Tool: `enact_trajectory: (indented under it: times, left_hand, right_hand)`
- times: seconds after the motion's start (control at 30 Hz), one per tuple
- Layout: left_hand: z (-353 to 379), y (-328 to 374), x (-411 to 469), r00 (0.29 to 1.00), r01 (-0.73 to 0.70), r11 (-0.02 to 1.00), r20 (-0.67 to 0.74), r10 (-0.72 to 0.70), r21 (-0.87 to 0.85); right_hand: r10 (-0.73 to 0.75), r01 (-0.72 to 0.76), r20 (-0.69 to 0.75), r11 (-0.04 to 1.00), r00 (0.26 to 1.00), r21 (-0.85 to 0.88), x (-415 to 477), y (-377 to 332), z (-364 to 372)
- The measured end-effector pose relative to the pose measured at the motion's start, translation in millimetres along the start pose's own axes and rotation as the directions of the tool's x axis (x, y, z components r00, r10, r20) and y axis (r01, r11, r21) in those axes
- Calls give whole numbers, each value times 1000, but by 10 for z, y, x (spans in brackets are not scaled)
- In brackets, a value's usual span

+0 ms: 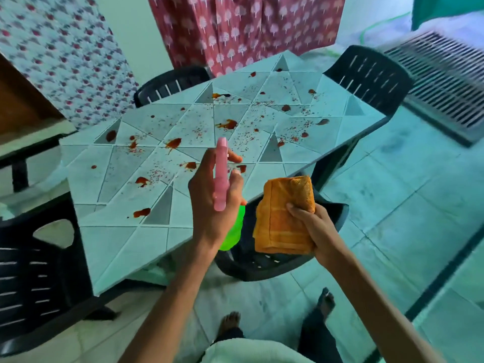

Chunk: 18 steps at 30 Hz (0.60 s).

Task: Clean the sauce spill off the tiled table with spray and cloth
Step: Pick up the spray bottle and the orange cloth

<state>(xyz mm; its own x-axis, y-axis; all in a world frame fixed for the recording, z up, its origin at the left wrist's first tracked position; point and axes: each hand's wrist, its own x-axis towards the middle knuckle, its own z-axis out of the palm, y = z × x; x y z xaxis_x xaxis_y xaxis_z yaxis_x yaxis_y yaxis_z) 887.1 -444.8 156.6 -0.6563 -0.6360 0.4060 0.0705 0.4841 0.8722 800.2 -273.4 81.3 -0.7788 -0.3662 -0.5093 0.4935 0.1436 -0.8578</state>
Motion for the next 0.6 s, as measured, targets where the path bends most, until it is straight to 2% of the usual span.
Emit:
enact_trajectory:
  times: [0.3,0.6]
  left_hand:
    - [2057,424,568,998,-24,998,-52,21,-50]
    - [3538,561,1187,987,26,999,-157,-32,-37]
  right_hand:
    - [-20,23,81,999,996,-35,1154,-956,-1773]
    - [12,1,156,997,988,-83,2320,-1669,-2843]
